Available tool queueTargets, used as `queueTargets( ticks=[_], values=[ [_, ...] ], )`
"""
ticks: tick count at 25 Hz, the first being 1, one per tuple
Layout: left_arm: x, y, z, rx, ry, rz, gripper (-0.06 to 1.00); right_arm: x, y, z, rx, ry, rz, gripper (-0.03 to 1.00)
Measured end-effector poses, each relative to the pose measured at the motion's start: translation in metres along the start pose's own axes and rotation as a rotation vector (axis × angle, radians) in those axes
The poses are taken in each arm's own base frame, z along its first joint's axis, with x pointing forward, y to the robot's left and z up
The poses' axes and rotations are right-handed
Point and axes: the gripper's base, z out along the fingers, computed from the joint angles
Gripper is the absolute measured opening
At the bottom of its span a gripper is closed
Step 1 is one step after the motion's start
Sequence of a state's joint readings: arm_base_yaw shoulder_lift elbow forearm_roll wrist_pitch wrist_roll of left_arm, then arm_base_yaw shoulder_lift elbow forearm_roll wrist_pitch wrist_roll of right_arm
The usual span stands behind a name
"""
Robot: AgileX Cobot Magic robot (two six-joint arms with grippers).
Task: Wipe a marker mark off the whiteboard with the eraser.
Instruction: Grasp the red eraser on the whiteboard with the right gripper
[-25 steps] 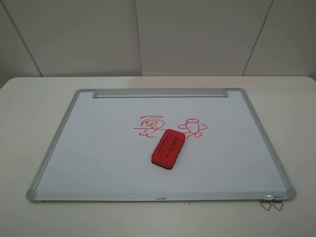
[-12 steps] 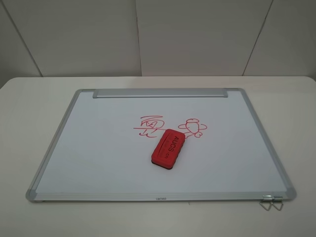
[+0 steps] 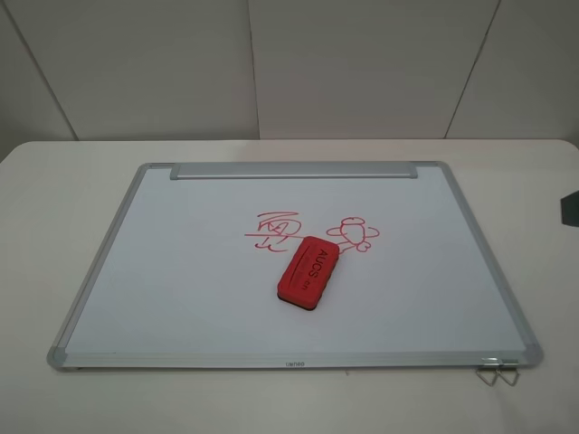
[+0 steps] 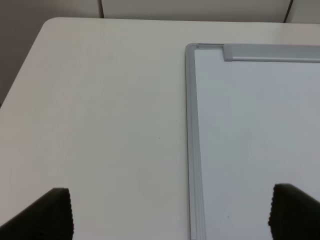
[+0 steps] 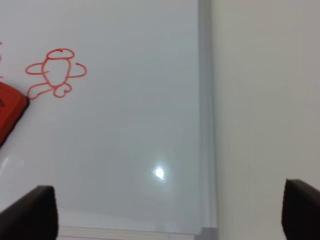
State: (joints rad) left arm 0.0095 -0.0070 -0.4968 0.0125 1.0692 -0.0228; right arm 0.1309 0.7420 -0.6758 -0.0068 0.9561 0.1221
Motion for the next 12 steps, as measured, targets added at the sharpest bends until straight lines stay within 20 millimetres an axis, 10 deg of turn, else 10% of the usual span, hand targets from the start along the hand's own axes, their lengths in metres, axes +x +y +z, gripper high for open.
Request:
queueTargets(
  ticks=[12],
  values=[
    [0.0,0.0,0.0,0.0,0.0,0.0,0.78,-0.047,0.142,0.103,-0.143,0.286,-0.04,0.8]
  ],
)
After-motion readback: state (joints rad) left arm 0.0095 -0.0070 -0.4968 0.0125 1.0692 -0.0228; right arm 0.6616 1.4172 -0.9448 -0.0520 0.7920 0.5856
